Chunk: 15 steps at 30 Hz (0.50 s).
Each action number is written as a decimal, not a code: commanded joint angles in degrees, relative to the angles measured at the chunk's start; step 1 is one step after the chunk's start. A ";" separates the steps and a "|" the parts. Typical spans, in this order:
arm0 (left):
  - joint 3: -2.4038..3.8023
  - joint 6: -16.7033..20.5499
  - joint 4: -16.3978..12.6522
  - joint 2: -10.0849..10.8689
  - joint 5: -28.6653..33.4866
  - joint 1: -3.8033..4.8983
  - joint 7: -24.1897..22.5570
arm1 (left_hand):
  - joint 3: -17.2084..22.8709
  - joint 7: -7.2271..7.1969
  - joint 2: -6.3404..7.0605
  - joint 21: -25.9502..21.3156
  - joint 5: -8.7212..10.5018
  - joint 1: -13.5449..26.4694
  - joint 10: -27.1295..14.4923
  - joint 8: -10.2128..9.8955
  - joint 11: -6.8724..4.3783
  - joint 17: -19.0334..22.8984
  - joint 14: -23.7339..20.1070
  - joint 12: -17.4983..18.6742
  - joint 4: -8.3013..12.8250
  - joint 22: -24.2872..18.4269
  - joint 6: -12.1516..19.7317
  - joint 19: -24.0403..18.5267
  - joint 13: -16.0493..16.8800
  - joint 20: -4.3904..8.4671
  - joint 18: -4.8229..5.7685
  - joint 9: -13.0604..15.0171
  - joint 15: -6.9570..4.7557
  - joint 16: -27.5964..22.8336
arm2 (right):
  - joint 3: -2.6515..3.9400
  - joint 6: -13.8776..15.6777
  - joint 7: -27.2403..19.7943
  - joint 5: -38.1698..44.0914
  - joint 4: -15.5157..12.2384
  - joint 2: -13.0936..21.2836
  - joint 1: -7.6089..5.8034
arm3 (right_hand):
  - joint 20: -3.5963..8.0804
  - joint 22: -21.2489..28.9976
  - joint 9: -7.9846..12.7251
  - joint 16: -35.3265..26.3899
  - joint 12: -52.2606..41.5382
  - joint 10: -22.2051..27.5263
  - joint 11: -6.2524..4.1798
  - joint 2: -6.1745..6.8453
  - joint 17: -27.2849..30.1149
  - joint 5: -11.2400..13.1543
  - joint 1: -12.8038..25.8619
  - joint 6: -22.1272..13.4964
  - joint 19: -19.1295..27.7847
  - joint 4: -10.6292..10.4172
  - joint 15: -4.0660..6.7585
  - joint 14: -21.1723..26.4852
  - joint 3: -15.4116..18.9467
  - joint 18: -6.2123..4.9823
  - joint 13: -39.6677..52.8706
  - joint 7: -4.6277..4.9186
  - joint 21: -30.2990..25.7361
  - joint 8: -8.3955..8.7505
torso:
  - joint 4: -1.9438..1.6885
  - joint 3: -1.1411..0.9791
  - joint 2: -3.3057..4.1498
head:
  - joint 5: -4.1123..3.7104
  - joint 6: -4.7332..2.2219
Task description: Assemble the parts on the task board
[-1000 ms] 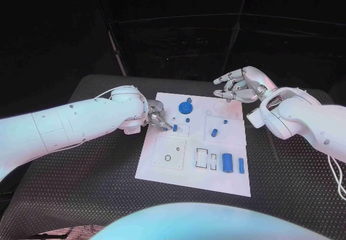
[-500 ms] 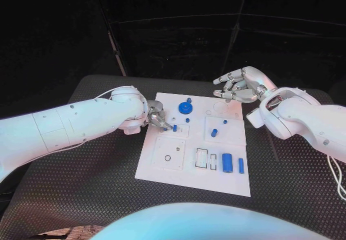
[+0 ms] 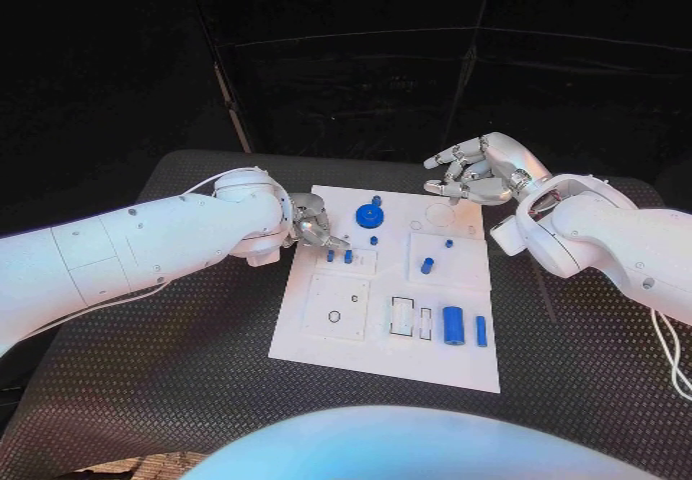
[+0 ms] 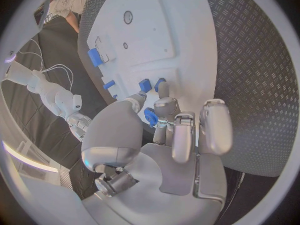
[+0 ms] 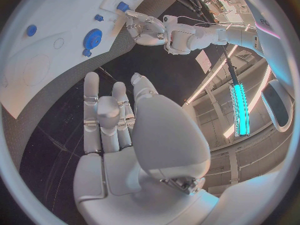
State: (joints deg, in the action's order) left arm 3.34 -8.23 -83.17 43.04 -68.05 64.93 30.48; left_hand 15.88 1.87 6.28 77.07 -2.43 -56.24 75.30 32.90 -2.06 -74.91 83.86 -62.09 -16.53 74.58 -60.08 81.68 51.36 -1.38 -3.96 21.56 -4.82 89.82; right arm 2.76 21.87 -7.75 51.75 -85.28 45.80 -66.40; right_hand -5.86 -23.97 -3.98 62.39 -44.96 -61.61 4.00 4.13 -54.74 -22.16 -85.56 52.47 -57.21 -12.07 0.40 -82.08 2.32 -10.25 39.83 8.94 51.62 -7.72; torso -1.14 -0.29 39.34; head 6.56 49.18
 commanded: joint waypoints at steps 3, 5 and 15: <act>1.35 5.34 -0.81 0.59 2.20 0.08 -0.58 | -2.44 0.34 0.39 -1.62 -0.32 1.13 -2.33 -0.34 0.36 -15.09 6.14 3.39 -0.19 -1.64 1.38 -1.25 -4.27 -0.09 -0.39 -0.38 0.00 0.18 | 0.03 -0.29 -0.54 -0.61 0.12 -0.18 -0.08 | -0.11 0.11 0.03 -0.27 -0.30 0.35 -0.05 0.25 -0.08 1.25 0.19 -0.42 -0.49 -0.39 -0.02 0.12 0.27 -0.26 -0.06 0.14 -0.34 -0.20 | -0.03 -0.03 -0.09 | -0.09 -0.17; 1.91 5.85 -1.04 0.91 2.73 0.08 -0.60 | -3.78 0.55 0.45 -2.73 -0.31 1.58 -3.45 -0.35 0.54 -15.09 6.14 4.97 -0.21 -2.81 1.95 -1.95 -6.26 -0.20 -0.67 -0.52 0.13 0.18 | 0.03 -0.28 -0.54 -0.67 0.20 -0.18 -0.07 | -0.11 0.13 0.03 -0.31 -0.34 0.35 -0.05 0.25 -0.06 1.41 0.23 -0.44 -0.50 -0.43 -0.03 0.12 0.32 -0.26 -0.06 0.15 -0.36 -0.20 | -0.07 -0.06 -0.07 | -0.12 -0.23; 3.30 8.62 -1.80 1.42 3.69 0.17 -3.72 | -8.14 2.28 -0.23 -15.29 -0.43 -3.92 -10.68 -1.12 2.06 -5.78 2.77 12.33 0.86 -15.49 6.97 -9.65 -14.64 -0.99 -3.50 -1.57 1.17 -7.05 | 0.03 -0.26 -0.52 -0.75 0.50 -0.21 -0.07 | -0.11 0.14 0.03 -0.34 -0.36 0.36 -0.05 0.28 -0.05 1.54 0.20 -0.46 -0.51 -0.42 -0.03 0.13 0.35 -0.26 -0.06 0.14 -0.38 -0.20 | -0.01 -0.08 -0.02 | -0.48 -0.71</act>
State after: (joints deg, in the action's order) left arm 6.57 -2.74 -84.90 44.73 -65.49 65.00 29.84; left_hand 7.72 3.78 6.11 64.65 -2.67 -58.81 65.78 32.17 -0.33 -74.91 84.06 -50.60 -16.11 61.96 -54.03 73.85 37.40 -2.18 -6.73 20.18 -3.95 84.65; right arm 2.75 21.84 -7.80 51.35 -84.73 45.64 -66.37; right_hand -5.95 -23.91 -3.98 62.39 -44.96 -61.61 4.00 4.12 -54.74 -20.84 -85.56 52.26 -57.46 -12.27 0.40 -82.08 2.53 -10.24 39.82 9.15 51.62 -7.76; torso -1.16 -0.35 39.28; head 6.20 48.61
